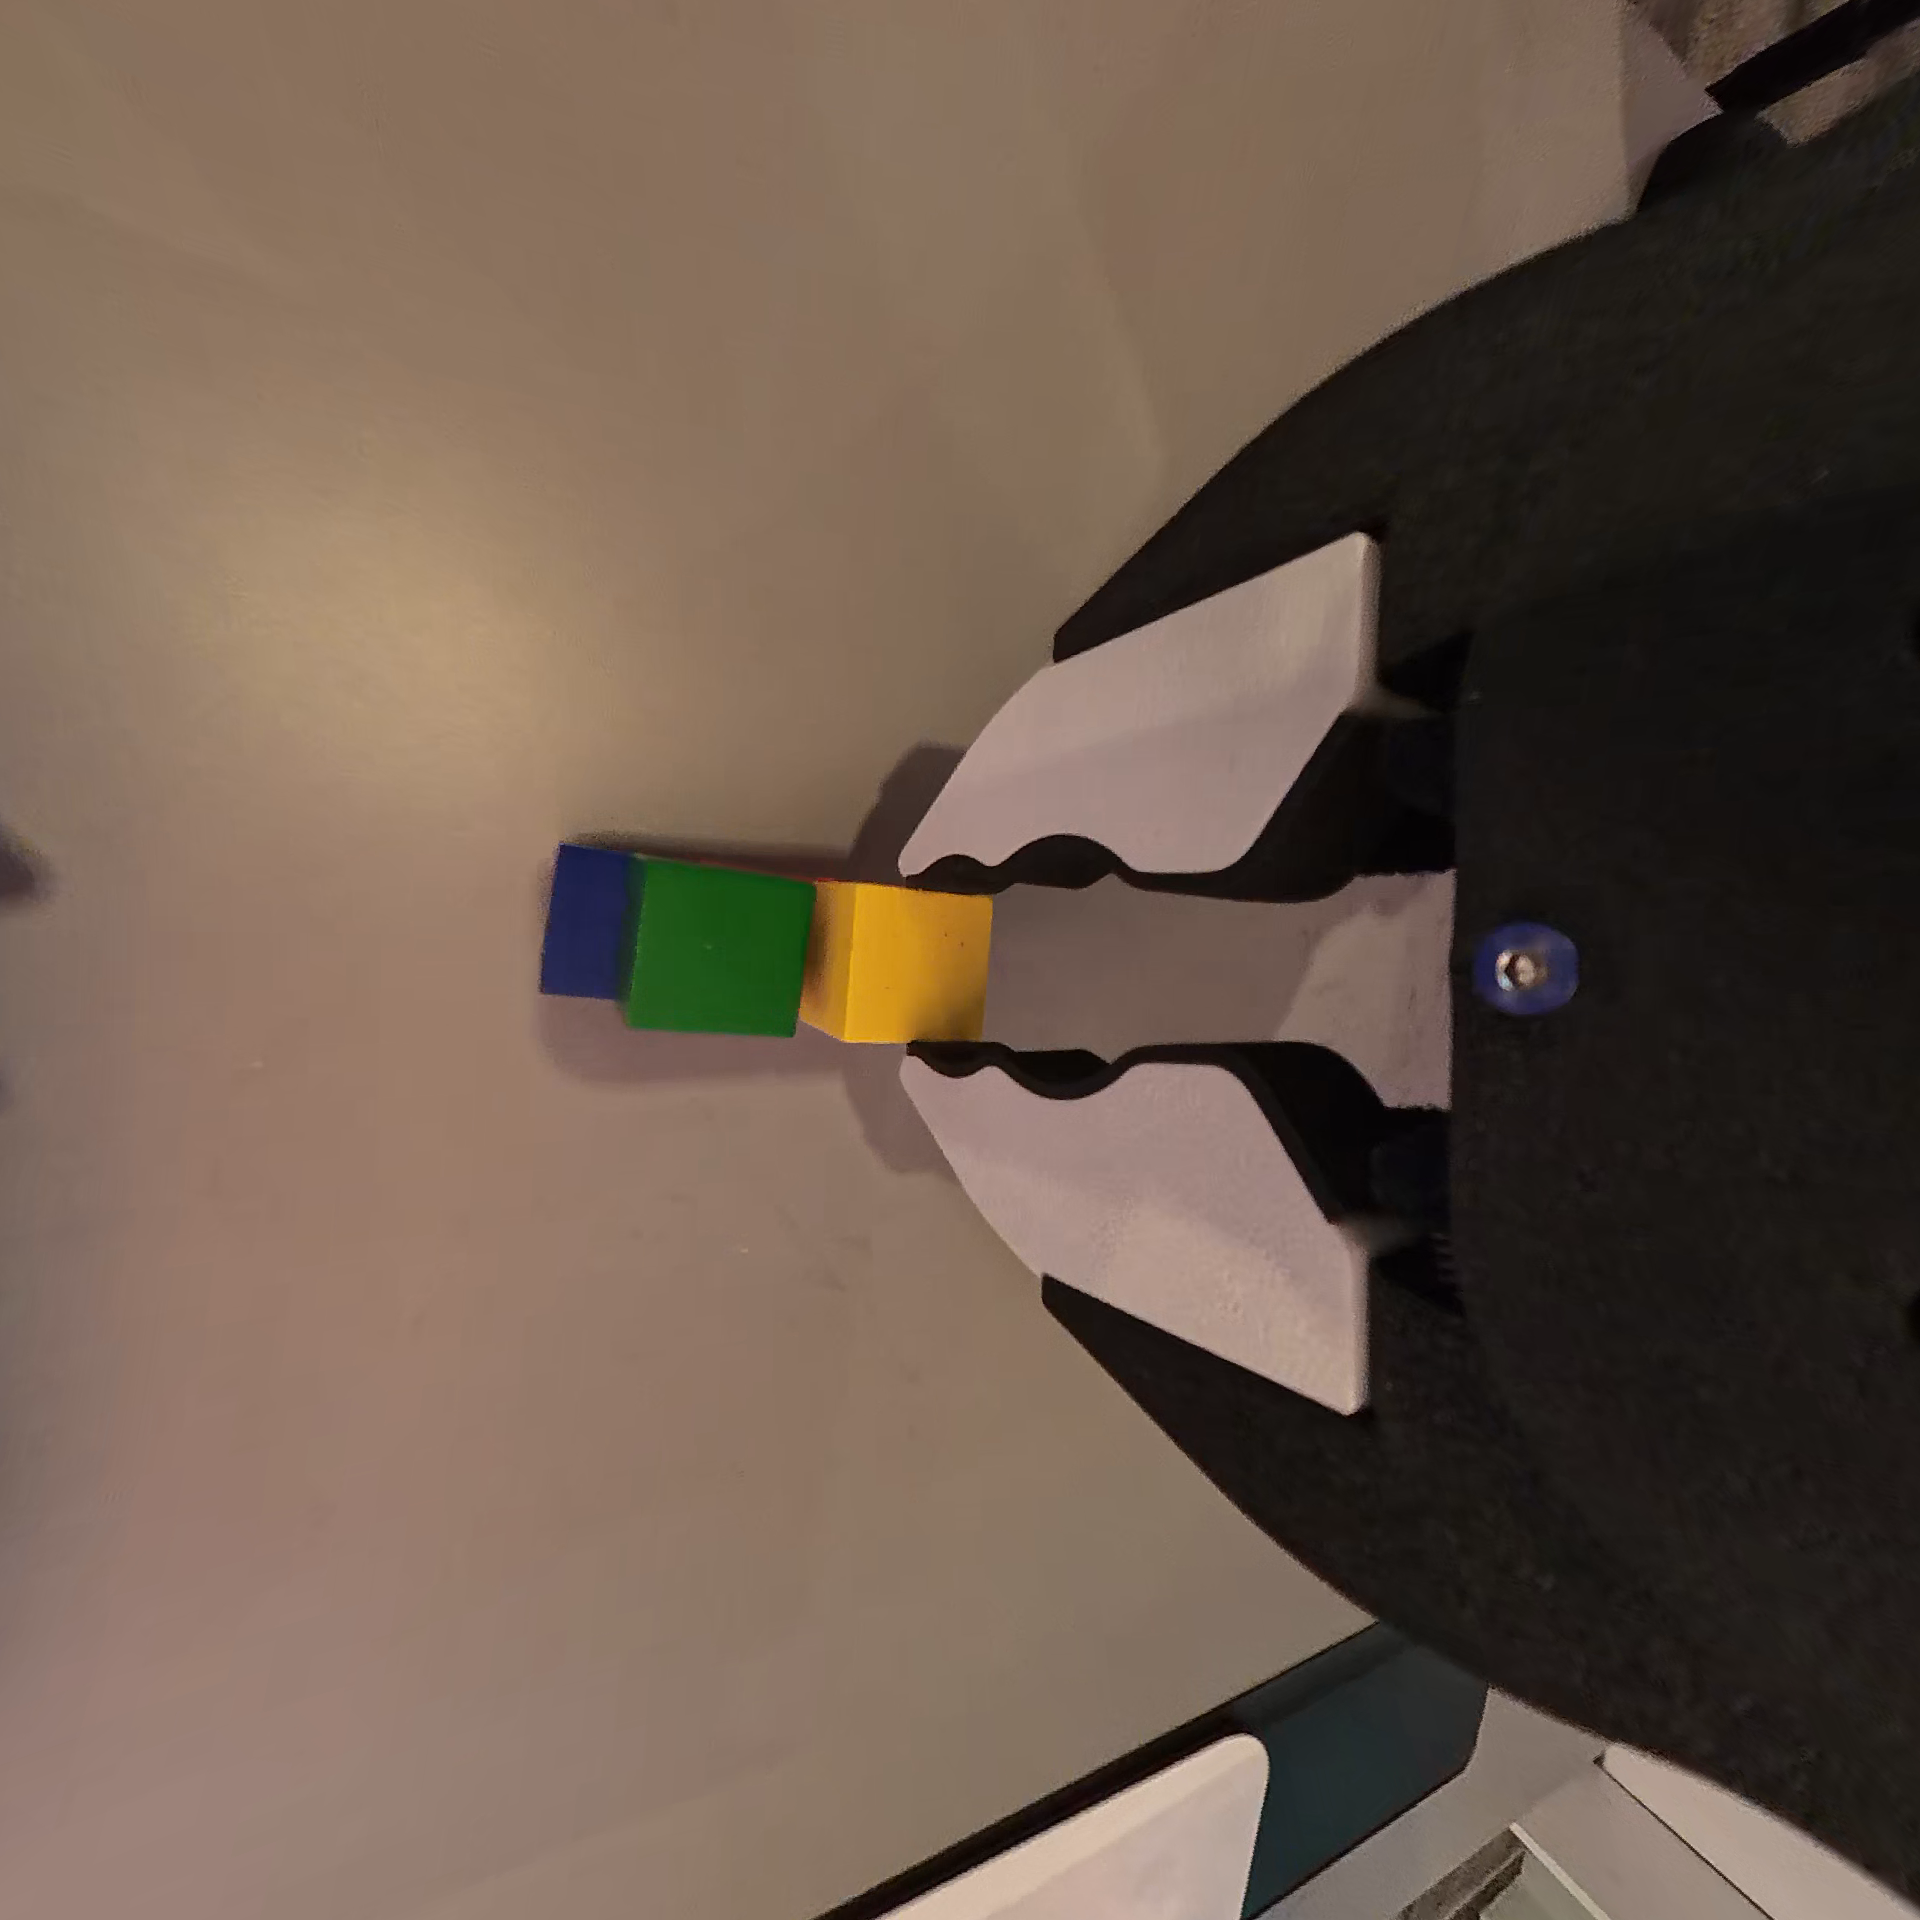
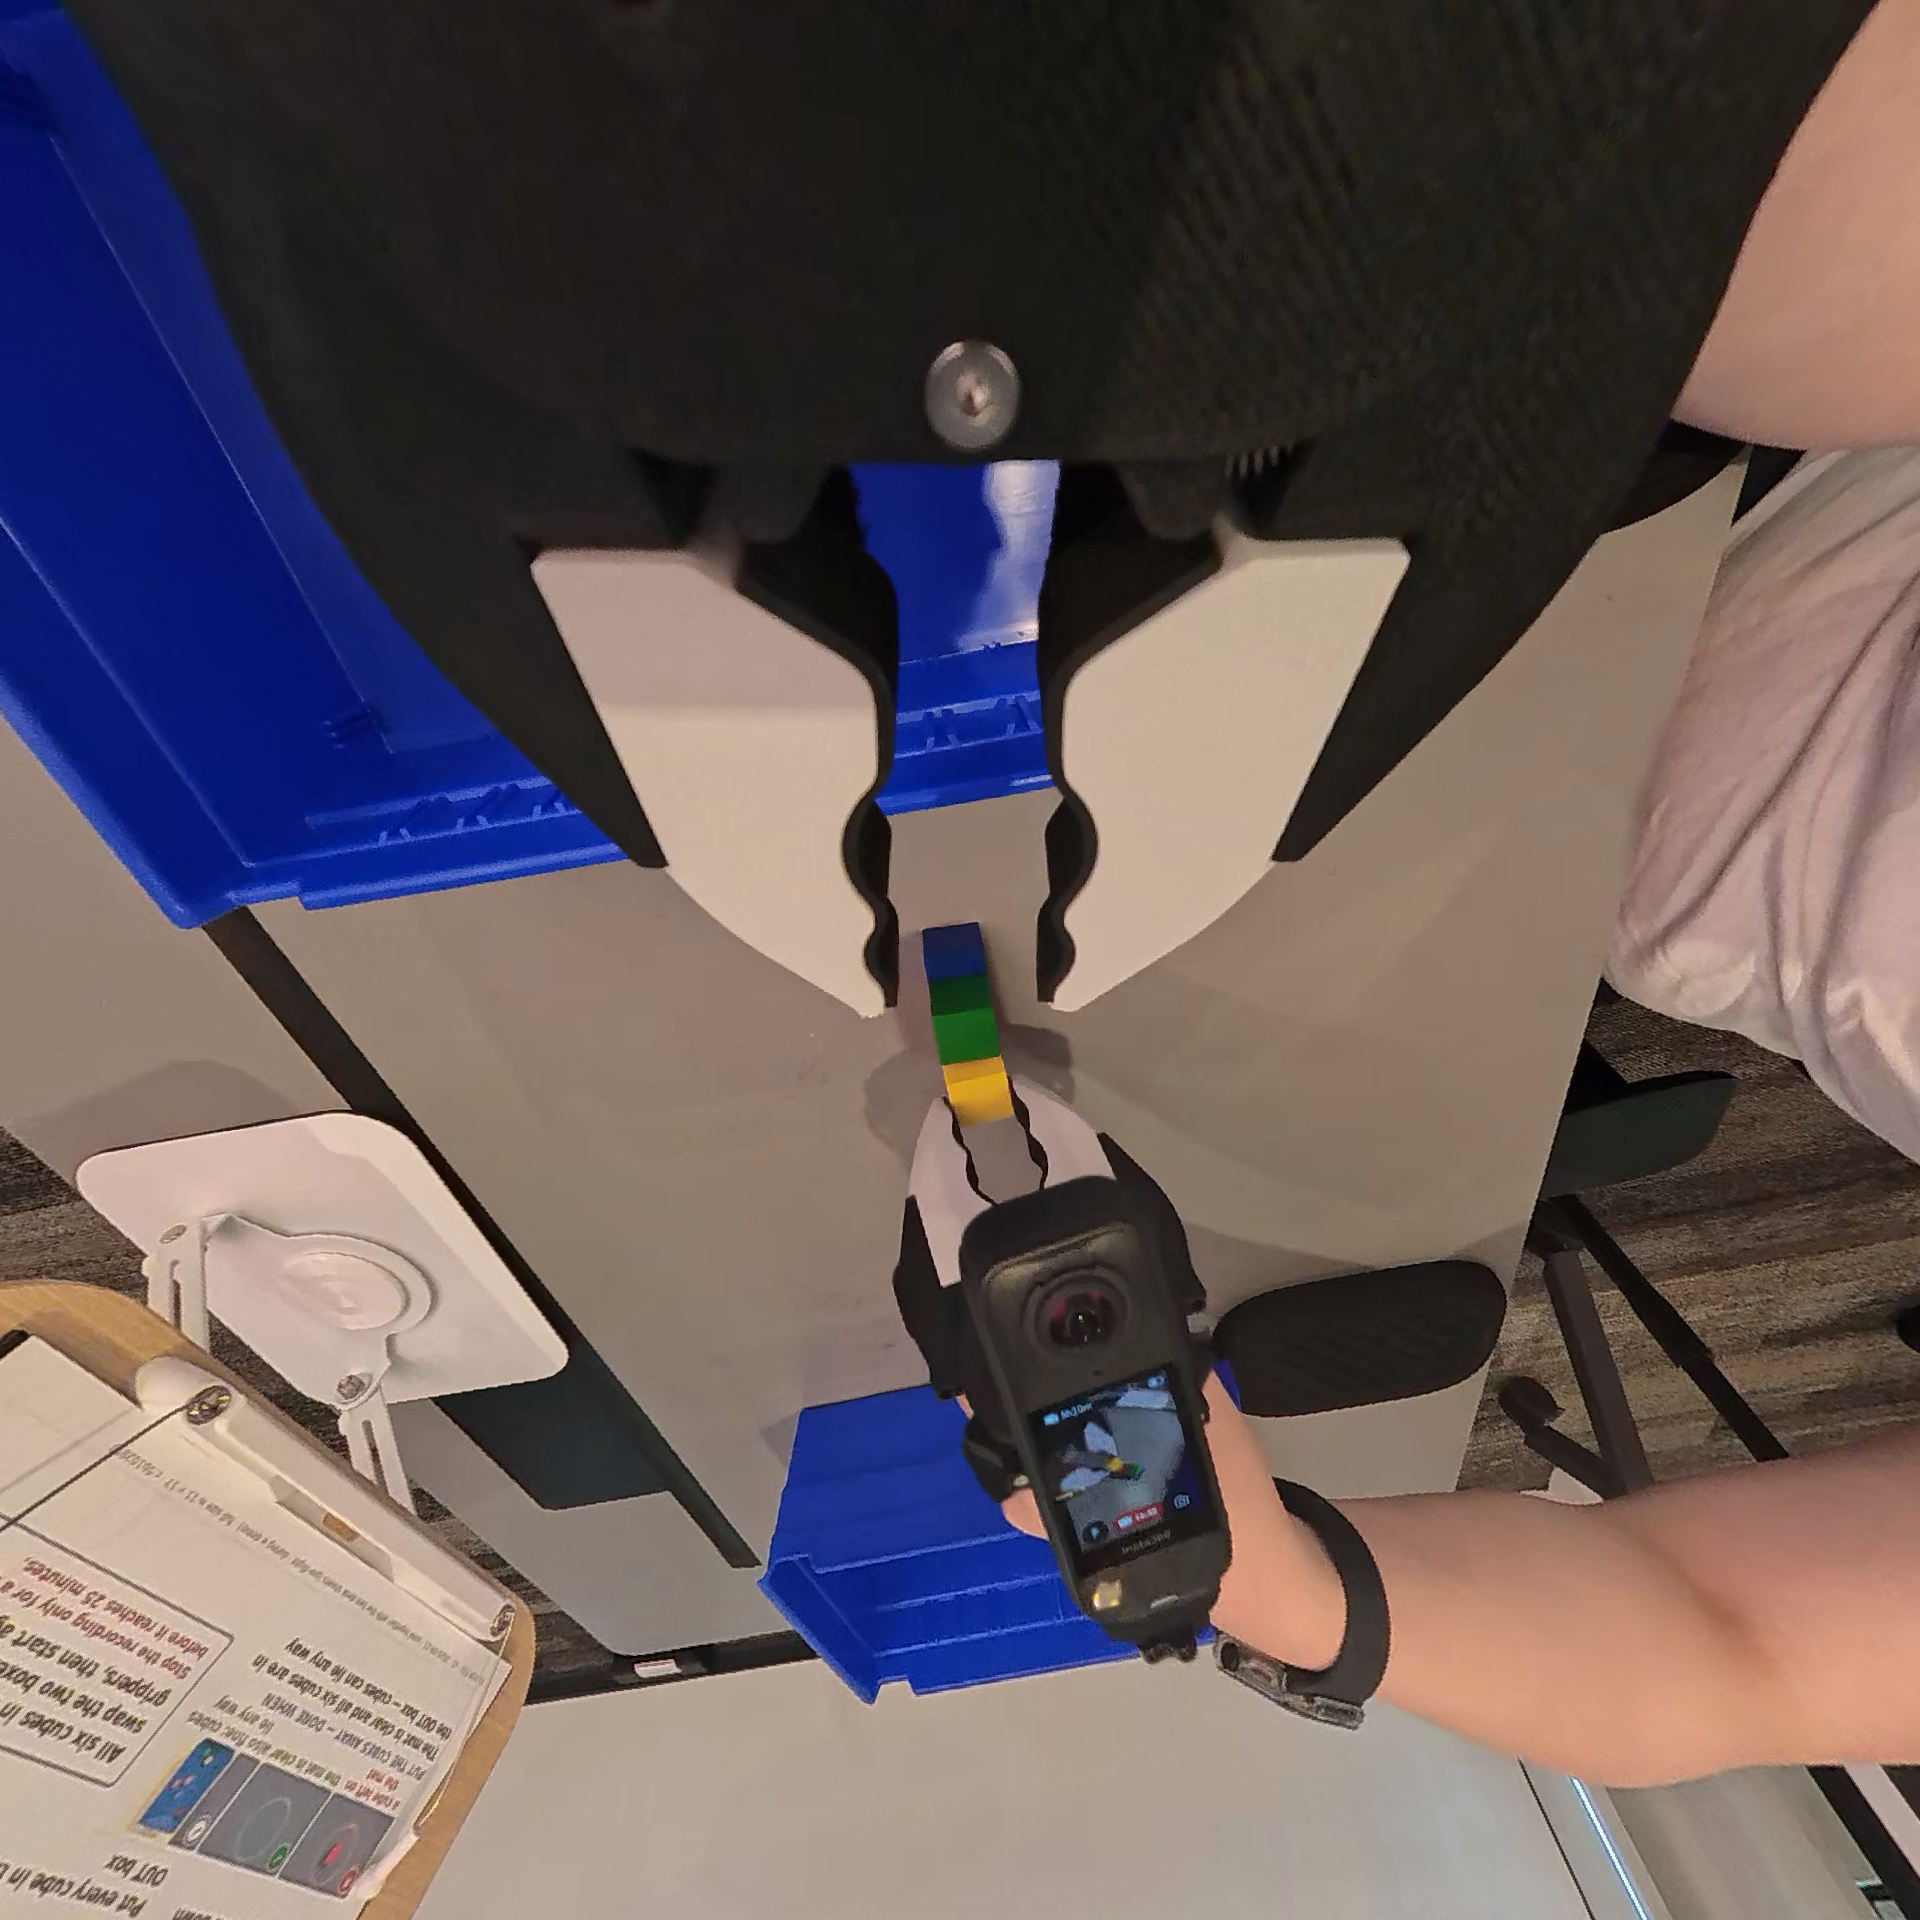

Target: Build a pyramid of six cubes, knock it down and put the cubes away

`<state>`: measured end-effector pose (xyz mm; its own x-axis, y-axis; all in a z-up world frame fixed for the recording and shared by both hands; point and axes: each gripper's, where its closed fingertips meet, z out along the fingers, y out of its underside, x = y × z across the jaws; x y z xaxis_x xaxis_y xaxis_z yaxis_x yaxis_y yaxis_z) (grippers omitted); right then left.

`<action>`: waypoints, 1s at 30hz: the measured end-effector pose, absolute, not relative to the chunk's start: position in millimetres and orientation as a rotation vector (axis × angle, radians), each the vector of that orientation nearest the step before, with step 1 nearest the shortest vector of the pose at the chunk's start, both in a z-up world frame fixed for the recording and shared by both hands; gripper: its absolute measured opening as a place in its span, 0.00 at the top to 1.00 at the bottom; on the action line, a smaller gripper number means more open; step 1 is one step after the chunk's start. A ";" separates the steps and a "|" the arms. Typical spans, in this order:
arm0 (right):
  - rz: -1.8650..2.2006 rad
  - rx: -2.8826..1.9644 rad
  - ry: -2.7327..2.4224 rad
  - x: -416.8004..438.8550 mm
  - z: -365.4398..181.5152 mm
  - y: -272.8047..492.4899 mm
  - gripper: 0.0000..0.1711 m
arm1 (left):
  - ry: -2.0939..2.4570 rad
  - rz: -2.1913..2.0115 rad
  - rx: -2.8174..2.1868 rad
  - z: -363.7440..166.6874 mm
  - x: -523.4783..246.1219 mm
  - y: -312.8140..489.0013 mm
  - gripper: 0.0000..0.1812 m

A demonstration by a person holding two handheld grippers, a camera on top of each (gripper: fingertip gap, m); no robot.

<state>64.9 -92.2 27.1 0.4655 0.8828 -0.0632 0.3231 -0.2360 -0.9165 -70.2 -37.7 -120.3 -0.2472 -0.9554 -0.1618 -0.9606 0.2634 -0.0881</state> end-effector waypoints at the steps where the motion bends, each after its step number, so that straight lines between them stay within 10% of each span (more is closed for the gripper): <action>1: 0.757 -1.784 -1.025 65.1 27.0 -92.0 0.85 | 2.358 0.047 -1.803 -121.8 -70.5 -38.3 0.85; 30: 0.779 -1.832 -1.047 63.8 18.2 -92.3 0.84 | 2.363 0.027 -1.803 -126.1 -65.6 -37.3 0.77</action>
<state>63.8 -92.3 18.2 0.4520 0.8868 -0.0968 0.3473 -0.2749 -0.8966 -65.6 -37.3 -126.1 -0.2554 -0.9559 -0.1446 -0.9590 0.2695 -0.0878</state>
